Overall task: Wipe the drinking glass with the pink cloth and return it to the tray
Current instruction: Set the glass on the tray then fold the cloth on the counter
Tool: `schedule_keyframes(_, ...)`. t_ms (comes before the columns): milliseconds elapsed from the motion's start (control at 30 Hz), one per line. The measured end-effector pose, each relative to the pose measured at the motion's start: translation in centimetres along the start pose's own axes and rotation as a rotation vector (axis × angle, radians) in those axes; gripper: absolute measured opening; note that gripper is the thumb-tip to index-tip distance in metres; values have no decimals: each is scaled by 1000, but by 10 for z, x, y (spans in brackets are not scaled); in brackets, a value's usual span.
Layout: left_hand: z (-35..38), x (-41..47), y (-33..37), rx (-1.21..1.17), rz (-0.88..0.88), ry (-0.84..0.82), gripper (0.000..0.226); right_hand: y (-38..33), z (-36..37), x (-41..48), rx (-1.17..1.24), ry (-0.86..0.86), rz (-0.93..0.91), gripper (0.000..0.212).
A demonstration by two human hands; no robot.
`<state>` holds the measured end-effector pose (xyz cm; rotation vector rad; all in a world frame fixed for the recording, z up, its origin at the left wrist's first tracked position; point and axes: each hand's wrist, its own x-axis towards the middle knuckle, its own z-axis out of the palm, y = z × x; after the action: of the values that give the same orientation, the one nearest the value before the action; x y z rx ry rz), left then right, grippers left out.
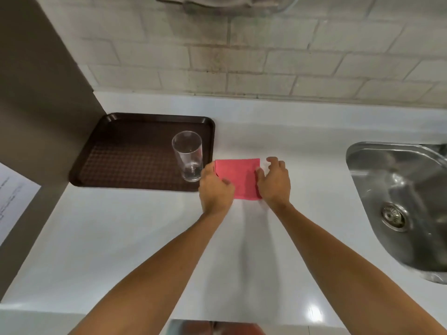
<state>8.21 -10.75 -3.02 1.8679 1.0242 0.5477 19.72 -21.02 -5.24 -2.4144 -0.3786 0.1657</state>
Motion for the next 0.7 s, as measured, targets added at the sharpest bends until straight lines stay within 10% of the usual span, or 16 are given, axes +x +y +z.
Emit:
schedule_keyframes(133,3,5,-9,417,350,-149,45,-2,3,-9,-124,14,-389,32)
schedule_keyframes(233,20,29,-29,667,378,-493,68,9,12,-5,-251,-296,-572,55)
schedule_keyframes(700,26,51,-26,802,327,-717,75,21,21,8,-490,-463,-398,69)
